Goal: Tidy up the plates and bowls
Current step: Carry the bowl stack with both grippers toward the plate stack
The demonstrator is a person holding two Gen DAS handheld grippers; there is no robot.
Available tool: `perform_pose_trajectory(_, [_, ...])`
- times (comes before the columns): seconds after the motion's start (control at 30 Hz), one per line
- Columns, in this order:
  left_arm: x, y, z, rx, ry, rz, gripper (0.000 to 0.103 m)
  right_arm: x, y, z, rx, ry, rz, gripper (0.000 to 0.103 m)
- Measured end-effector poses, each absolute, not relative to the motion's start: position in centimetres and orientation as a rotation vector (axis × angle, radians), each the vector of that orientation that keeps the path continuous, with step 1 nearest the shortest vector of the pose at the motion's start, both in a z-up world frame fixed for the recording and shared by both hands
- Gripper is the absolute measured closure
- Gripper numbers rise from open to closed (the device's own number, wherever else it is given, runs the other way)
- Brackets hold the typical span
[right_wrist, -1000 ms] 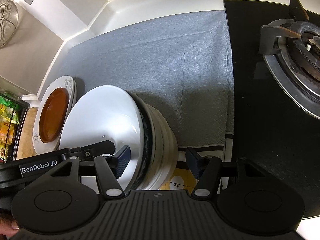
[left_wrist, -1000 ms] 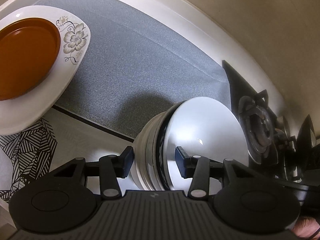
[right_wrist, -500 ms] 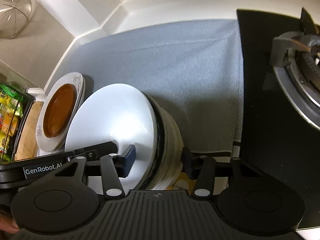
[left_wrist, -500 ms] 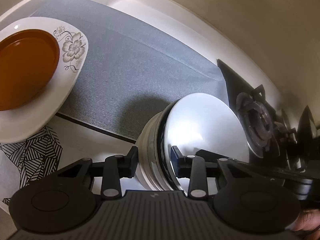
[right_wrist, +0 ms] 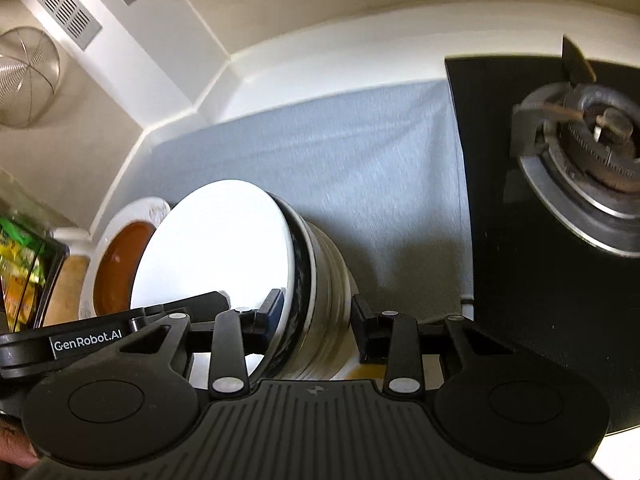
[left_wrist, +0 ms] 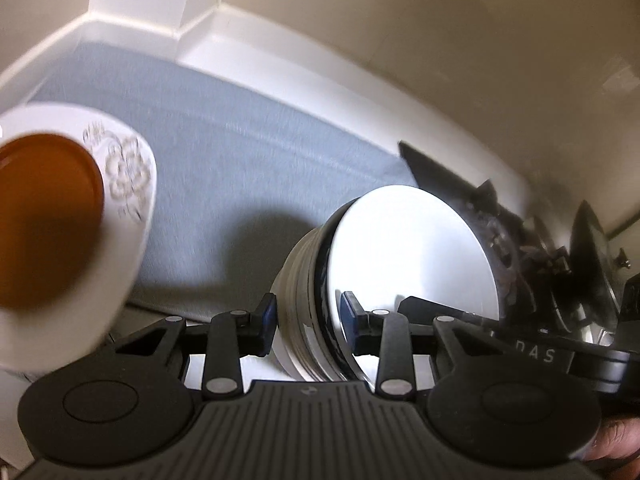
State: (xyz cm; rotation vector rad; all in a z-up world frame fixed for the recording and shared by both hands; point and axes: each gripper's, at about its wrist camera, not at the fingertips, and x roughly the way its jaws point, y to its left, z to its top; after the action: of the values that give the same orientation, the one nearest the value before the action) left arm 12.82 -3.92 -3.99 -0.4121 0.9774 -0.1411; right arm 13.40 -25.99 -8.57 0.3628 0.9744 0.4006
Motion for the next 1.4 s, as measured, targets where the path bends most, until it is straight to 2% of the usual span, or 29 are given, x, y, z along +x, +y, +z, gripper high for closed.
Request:
perform_pose_trajectory(0.5, [11.3, 8.9, 0.4, -0.445, 0.832, 0.026, 0.065, 17.3, -13.3, -2.8, 0.308, 0.900, 0.531, 0.065])
perform_pose_trajectory(0.83, [10.4, 16.2, -2.6, -0.489, 0.900, 0.141, 0.065, 19.6, -3.3, -5.2, 0.268, 0.994, 0.617, 0.065])
perform_pose_trajectory(1.4, [11.4, 19.3, -4.7, -0.516, 0.945, 0.103, 0.065, 19.0, -0.9, -6.8, 0.245, 1.054, 0.552, 0.065])
